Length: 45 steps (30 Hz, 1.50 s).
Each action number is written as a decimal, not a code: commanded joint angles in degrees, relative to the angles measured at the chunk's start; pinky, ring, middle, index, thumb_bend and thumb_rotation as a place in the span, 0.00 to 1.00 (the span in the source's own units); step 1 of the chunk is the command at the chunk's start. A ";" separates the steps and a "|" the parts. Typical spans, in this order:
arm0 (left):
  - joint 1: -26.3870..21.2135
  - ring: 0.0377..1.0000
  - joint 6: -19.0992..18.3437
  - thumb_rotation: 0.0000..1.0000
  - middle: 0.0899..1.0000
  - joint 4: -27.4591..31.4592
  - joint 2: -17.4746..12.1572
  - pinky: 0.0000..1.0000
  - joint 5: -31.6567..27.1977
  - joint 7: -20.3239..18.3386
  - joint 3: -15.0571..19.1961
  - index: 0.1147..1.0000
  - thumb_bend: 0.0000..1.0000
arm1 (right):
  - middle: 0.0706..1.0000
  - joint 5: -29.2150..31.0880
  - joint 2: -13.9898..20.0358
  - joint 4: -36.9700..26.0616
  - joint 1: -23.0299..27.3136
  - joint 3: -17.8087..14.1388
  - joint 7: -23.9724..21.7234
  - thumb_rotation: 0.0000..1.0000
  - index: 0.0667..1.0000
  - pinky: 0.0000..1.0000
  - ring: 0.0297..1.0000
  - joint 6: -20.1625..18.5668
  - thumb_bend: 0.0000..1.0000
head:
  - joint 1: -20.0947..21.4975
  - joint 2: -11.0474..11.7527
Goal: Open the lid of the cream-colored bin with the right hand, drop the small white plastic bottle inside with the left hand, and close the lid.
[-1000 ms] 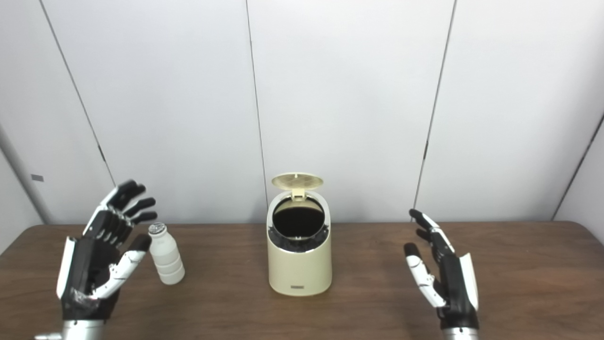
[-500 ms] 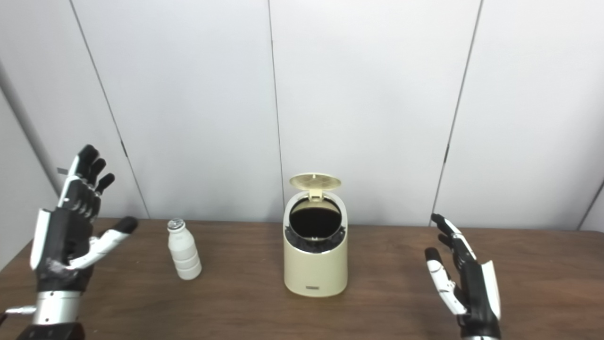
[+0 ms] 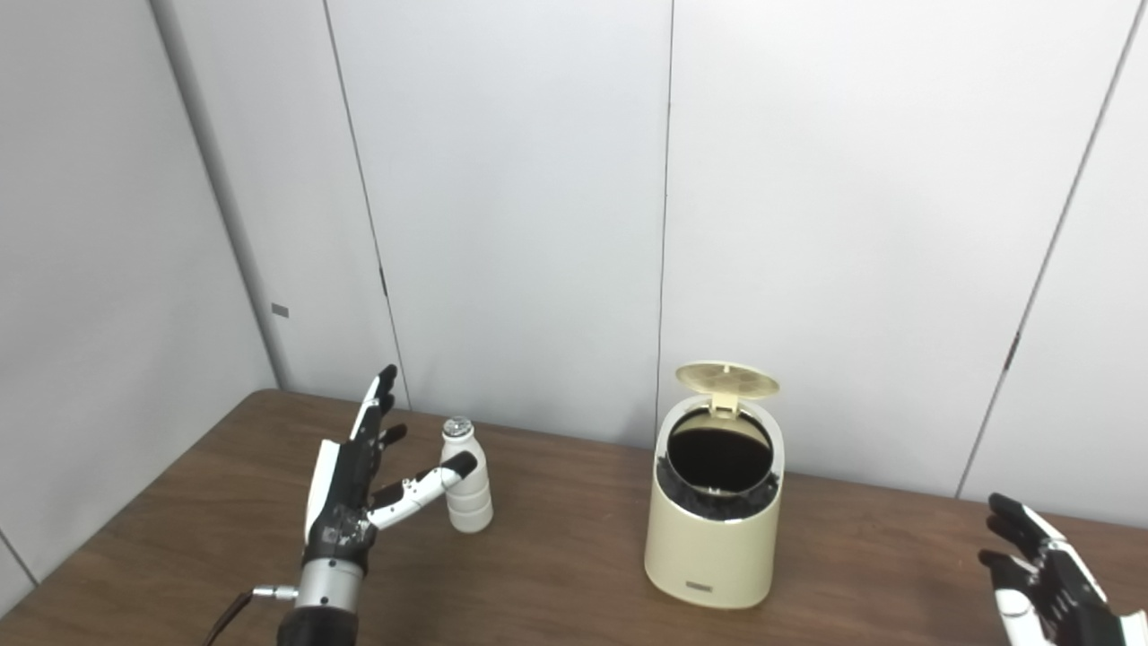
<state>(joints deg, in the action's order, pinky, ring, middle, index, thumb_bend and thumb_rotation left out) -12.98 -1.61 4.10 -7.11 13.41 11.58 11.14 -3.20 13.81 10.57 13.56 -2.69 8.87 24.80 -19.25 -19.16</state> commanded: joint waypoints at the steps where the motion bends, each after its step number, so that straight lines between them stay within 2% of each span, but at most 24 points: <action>1: -1.48 0.96 0.96 0.40 1.00 0.08 -0.32 0.84 1.04 1.52 -0.02 1.00 1.00 | 0.79 0.21 0.70 -2.49 1.45 -0.83 -0.66 0.84 0.74 0.61 0.77 2.04 0.24 | -0.73 0.10; 6: -1.71 0.95 2.19 0.41 1.00 -2.51 -0.42 0.81 2.15 3.47 -0.47 1.00 1.00 | 0.77 0.92 0.29 -3.39 1.58 -1.52 -1.86 0.82 0.71 0.56 0.74 1.94 0.29 | -2.85 0.08; 8: -2.20 0.90 2.03 0.41 0.95 -4.11 -0.89 0.75 2.62 4.34 -0.26 1.00 1.00 | 0.75 0.18 1.09 -3.10 2.02 -1.45 -1.64 0.79 0.70 0.55 0.73 2.08 0.31 | -3.38 0.00; 12: -3.01 0.80 3.51 0.38 0.86 -7.21 -1.67 0.64 2.46 5.72 0.24 1.00 1.00 | 0.72 0.45 1.58 -2.53 2.45 -1.86 -1.70 0.81 0.69 0.51 0.70 2.11 0.41 | -3.38 0.00; 17: -3.30 0.86 3.19 0.36 0.92 -9.54 -1.91 0.73 2.90 7.34 0.35 1.00 1.00 | 0.71 -0.07 1.90 -1.99 2.65 -1.83 -1.24 0.81 0.68 0.51 0.69 2.12 0.44 | -3.78 0.10; 21: -3.54 0.87 3.04 0.34 0.93 -11.58 -2.76 0.75 3.77 7.98 0.01 1.00 1.00 | 0.70 -0.57 1.76 -2.22 2.55 -1.88 -0.84 0.81 0.67 0.50 0.68 2.11 0.47 | -3.47 0.13; 23: -3.73 0.89 3.43 0.33 0.94 -13.12 -3.41 0.78 3.46 7.71 -0.12 1.00 1.00 | 0.70 -0.09 1.58 -2.49 2.47 -1.97 -1.21 0.81 0.67 0.49 0.67 2.10 0.49 | -3.39 -0.02; 26: -4.10 0.86 2.78 0.33 0.91 -15.27 -4.39 0.73 3.23 7.21 -0.40 0.98 1.00 | 0.70 0.60 1.40 -2.75 2.35 -2.03 -1.80 0.81 0.66 0.48 0.67 2.09 0.53 | -3.21 -0.07; 29: -4.39 0.90 2.76 0.31 0.93 -16.71 -4.82 0.78 1.64 6.31 -0.31 0.98 1.00 | 0.70 0.34 1.38 -3.07 2.19 -1.95 -1.76 0.80 0.66 0.48 0.67 2.09 0.55 | -3.03 -0.21; 33: -4.51 0.94 2.80 0.31 0.96 -17.62 -5.20 0.84 0.46 4.99 -0.64 0.99 1.00 | 0.69 0.21 1.15 -3.59 2.07 -1.93 -1.81 0.80 0.66 0.48 0.66 2.12 0.58 | -2.63 -0.30; 40: -4.76 0.93 2.87 0.31 0.95 -18.54 -5.65 0.82 -0.73 3.75 -1.35 0.99 1.00 | 0.69 0.00 0.46 -5.06 1.67 -1.87 -2.12 0.81 0.65 0.47 0.66 2.11 0.59 | -1.39 -0.72; 45: -5.44 0.93 2.49 0.32 0.94 -18.67 -5.73 0.85 -0.79 3.06 -2.07 0.97 1.00 | 0.69 0.12 -0.24 -6.49 1.19 -1.77 -2.81 0.81 0.65 0.46 0.65 1.91 0.62 | -0.66 -0.97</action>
<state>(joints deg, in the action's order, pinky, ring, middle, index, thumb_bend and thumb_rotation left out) -15.60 -0.03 -15.22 -11.82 12.48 14.78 9.39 -3.36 13.27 6.05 13.42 -4.14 6.47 24.84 -19.86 -20.21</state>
